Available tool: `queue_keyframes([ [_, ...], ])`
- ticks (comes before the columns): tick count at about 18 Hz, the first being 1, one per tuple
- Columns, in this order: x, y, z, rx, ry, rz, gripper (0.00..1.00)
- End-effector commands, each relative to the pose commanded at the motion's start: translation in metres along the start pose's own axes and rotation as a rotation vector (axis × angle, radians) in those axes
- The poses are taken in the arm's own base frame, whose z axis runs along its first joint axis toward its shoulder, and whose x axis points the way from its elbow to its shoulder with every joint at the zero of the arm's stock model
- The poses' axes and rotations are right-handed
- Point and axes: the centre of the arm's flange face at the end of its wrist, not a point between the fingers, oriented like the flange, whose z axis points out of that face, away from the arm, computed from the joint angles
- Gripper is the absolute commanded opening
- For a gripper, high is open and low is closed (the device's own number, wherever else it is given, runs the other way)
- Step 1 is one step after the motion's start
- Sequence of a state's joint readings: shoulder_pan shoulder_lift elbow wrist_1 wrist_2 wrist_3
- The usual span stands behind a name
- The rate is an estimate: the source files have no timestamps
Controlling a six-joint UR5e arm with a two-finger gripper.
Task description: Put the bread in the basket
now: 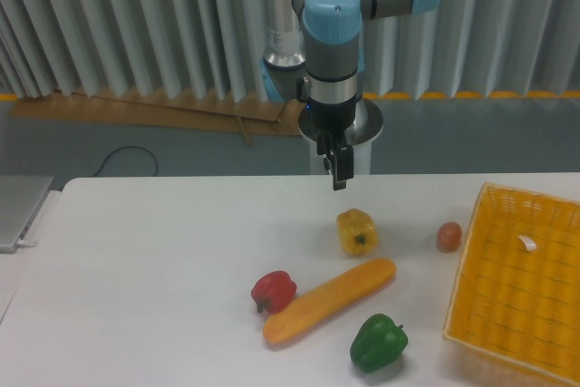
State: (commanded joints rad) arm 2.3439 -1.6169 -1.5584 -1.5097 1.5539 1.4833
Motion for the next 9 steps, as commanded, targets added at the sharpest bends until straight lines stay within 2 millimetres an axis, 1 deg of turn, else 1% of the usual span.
queue_keyframes([
  [2,0.0011,-0.0002,0.0042,-0.005,0.006,-0.002,1.00],
  [9,0.0013,-0.0001,0.0050,-0.005,0.007,0.000,1.00],
])
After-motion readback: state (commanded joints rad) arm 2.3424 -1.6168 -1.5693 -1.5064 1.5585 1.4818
